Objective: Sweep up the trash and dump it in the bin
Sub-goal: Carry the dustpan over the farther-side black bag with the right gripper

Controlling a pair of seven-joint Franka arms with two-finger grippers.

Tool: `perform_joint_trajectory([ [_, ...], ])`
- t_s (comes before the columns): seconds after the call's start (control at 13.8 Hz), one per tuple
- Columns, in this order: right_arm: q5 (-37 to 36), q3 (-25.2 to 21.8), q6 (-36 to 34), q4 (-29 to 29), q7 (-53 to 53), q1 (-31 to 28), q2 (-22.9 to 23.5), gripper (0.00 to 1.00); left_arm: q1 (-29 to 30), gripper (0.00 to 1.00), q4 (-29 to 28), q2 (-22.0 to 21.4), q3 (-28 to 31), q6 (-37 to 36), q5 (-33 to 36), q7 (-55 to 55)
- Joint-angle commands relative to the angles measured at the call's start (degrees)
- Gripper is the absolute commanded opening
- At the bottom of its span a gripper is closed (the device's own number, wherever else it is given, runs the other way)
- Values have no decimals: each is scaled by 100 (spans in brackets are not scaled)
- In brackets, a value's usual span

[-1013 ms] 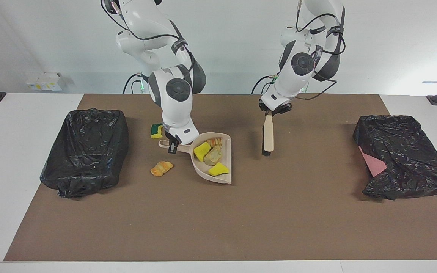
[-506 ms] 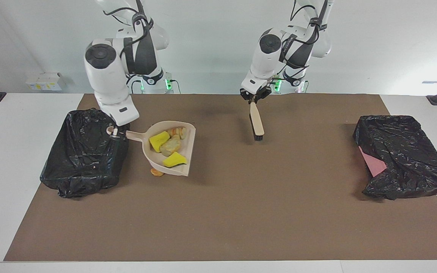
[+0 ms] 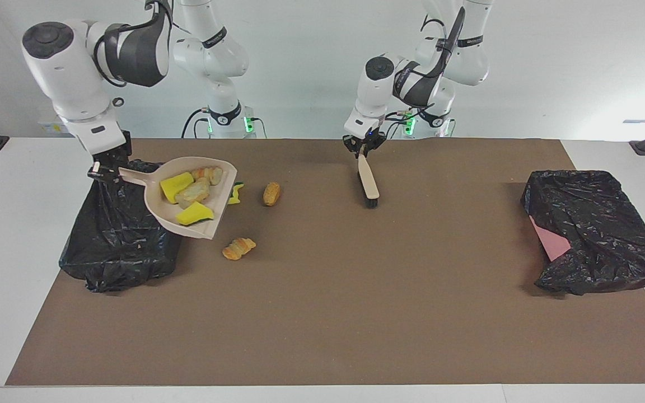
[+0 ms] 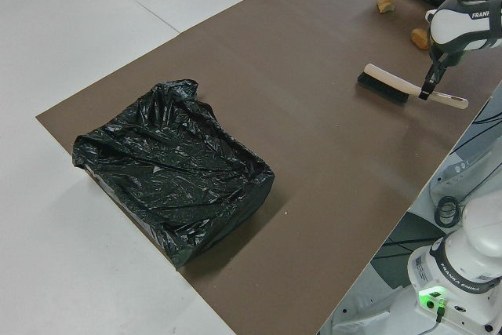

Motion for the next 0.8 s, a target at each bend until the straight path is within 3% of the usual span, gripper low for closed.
perform_joint_trajectory([
  [0.0,-84,42,-88,2,-446,-520,-111,0,50,100,156,14,104,-4,109,14],
  [0.36,-1198,33,209,-208,-843,-988,-243,0,1226,100,947,14,95,-592,196,978],
  [0.72,-2386,33,1412,-1245,-799,-979,-787,0,2545,100,1921,189,113,-1347,196,2473],
])
